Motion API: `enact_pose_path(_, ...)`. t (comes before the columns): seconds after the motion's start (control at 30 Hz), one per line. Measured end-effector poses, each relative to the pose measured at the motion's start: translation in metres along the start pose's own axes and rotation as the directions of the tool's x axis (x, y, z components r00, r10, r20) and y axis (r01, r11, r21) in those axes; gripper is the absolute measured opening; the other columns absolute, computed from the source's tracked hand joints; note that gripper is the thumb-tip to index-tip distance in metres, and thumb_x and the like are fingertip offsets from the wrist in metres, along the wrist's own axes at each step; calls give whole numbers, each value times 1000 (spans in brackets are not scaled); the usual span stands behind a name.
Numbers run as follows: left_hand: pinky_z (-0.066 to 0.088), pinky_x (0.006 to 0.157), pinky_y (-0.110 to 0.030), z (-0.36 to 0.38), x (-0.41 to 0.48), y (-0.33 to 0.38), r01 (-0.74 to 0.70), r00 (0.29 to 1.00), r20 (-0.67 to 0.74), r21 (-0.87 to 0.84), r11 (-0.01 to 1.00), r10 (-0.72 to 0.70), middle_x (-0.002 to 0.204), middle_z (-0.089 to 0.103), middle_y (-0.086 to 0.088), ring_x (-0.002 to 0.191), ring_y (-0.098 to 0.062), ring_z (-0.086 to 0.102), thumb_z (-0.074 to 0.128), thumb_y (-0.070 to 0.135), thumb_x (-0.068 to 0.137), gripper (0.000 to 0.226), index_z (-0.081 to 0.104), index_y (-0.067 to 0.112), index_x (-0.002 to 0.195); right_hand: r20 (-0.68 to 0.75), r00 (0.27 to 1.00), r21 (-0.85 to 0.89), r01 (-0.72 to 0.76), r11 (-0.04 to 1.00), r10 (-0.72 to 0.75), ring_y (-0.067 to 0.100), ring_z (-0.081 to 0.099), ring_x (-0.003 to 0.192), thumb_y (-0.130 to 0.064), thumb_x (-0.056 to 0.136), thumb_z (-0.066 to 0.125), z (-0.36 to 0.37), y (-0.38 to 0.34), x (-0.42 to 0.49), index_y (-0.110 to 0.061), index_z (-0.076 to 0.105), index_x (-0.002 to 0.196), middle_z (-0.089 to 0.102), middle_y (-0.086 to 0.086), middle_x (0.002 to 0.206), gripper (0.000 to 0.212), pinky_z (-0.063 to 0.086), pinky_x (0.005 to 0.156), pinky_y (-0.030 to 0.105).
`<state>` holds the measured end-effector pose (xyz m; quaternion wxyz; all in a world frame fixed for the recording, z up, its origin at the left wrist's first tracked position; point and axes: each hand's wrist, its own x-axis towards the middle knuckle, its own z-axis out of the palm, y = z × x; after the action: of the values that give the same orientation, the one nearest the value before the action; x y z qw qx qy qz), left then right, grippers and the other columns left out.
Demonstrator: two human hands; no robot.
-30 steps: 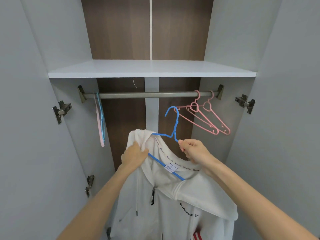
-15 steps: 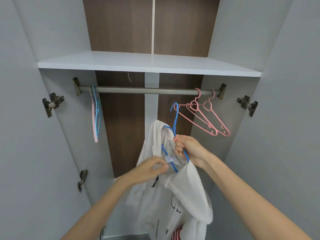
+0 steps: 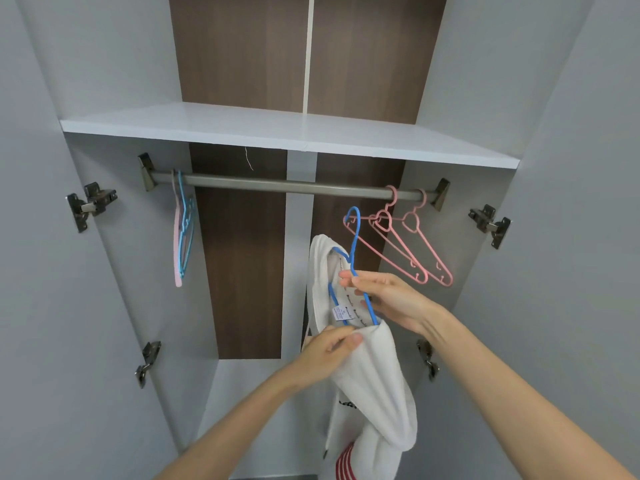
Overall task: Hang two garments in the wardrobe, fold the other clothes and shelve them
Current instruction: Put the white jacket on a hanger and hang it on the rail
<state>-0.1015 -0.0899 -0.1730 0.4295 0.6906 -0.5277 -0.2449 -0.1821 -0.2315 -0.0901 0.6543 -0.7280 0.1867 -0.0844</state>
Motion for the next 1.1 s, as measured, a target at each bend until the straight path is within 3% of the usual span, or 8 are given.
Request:
enact_pose_path(0.13,28,62,-21,1,9,18,-5,987,-154,-316,949,-46,77,36,-5,72,-12,35,42,27,101,30,45,7,78,-35,999,-85,-38,996,35,-11,62,95,-22,94,58,-10,1,-5,-28,72,108,69,-19,109,21,49,73,9)
enact_pose_path(0.23,24,63,-28,11,20,15,47,988,-141,-158,986,-69,67,32,2,63,-10,30,46,28,100,37,37,13,68,-44,999,-192,-30,981,22,-14,55,102,-18,94,58,-15,4,-6,-23,72,109,67,-21,110,21,46,83,10)
enact_pose_path(0.37,37,65,-23,17,23,-3,38,999,13,-101,994,-37,66,50,1,64,-6,46,56,28,95,35,56,7,67,-125,992,-125,-16,992,0,-9,59,70,-13,97,53,-12,17,-8,-17,73,101,68,-14,82,21,44,66,4)
enact_pose_path(0.5,44,66,-15,16,22,-25,80,973,-200,-160,984,-112,74,68,15,69,3,59,65,31,88,14,70,20,80,-263,964,-205,-14,979,-42,5,40,50,-13,100,45,-12,20,-7,-11,72,101,48,-11,52,27,38,52,9)
enact_pose_path(0.57,38,69,-8,11,24,-35,87,942,-323,-26,996,-91,84,63,21,79,2,55,65,29,87,4,65,26,90,-290,955,-202,9,979,-69,6,34,45,-10,100,44,-14,16,-6,-10,71,98,46,-11,55,28,34,47,11)
enact_pose_path(0.77,28,102,-23,5,43,-44,-126,973,-68,651,749,223,135,42,12,123,-8,37,61,36,88,51,43,36,136,-213,974,-122,47,991,-73,5,30,41,-10,94,50,-21,-4,-5,-9,74,97,41,-6,57,24,33,47,13)
enact_pose_path(0.9,43,90,-27,0,59,-45,-150,977,1,714,684,213,125,50,7,108,-14,53,59,45,88,46,50,26,129,-155,983,-88,85,993,-98,6,28,43,-12,95,51,-24,-11,-7,-11,75,95,39,-8,54,23,32,48,13)
enact_pose_path(1.1,46,87,-24,3,69,-53,-127,972,-29,771,625,233,127,53,5,108,-15,57,60,18,91,36,54,23,126,-182,978,-94,85,992,-101,5,28,42,-9,95,49,-26,-13,-1,-4,74,96,42,-10,52,25,33,46,12)
